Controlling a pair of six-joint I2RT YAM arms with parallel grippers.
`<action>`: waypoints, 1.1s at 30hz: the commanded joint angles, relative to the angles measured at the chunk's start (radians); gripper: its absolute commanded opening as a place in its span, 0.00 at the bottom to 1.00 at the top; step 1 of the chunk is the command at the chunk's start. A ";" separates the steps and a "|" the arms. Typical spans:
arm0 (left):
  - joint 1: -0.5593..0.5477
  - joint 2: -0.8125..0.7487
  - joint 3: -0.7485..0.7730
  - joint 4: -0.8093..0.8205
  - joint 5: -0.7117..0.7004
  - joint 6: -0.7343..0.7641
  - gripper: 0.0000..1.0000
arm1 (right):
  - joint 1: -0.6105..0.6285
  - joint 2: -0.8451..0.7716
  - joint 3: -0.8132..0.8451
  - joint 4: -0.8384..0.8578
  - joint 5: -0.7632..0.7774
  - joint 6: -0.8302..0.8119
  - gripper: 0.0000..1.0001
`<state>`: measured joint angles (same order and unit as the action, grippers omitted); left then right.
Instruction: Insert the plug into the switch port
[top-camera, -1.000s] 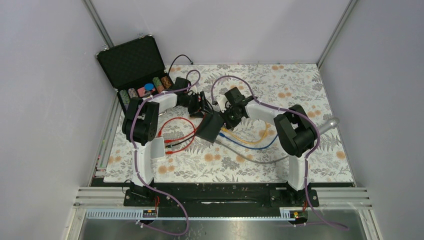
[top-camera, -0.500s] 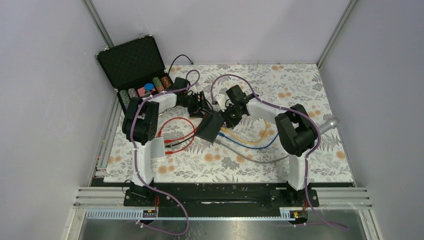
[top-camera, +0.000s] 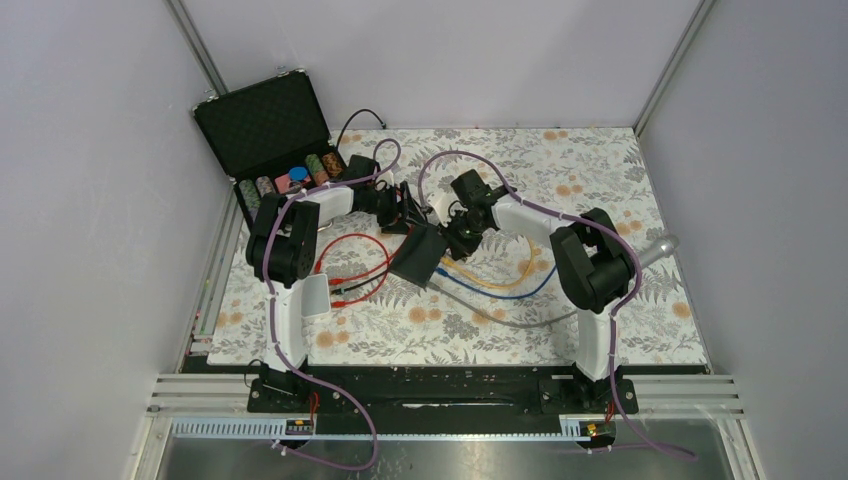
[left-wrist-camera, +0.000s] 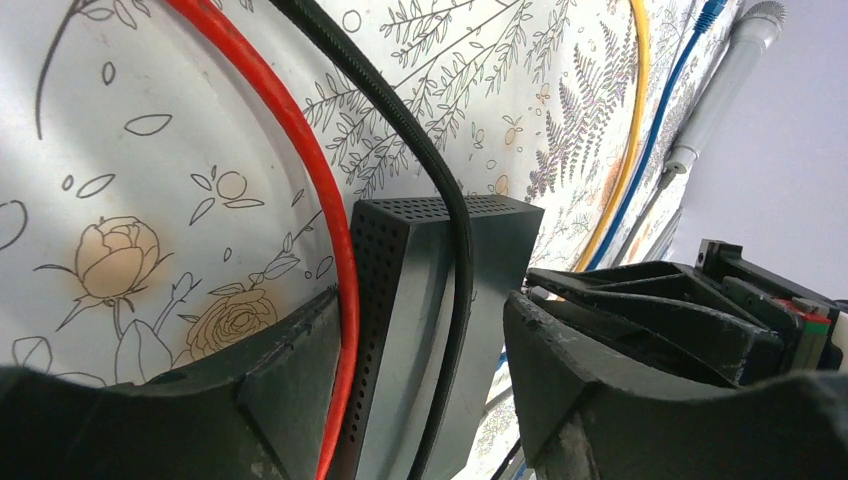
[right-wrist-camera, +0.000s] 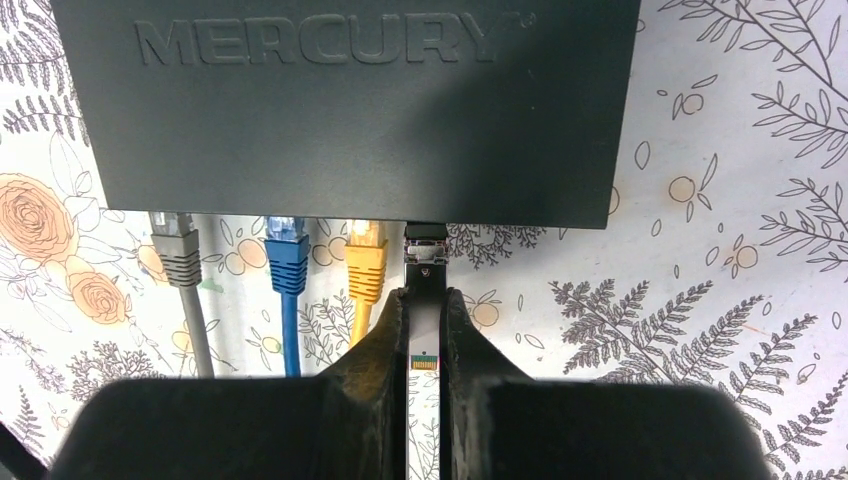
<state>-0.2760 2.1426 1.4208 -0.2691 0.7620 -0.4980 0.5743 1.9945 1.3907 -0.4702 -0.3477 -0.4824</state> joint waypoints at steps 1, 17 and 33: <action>-0.012 0.025 0.002 0.009 0.014 0.017 0.60 | 0.033 0.008 0.062 -0.002 -0.008 0.029 0.00; -0.012 0.042 0.038 -0.035 0.012 0.050 0.60 | 0.030 -0.003 0.032 0.042 0.154 0.186 0.00; -0.017 0.068 0.023 0.032 0.051 0.012 0.58 | 0.031 0.028 0.061 0.030 0.058 0.088 0.00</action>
<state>-0.2745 2.1647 1.4410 -0.2634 0.7914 -0.4828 0.5961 2.0319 1.4239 -0.4866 -0.2298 -0.3542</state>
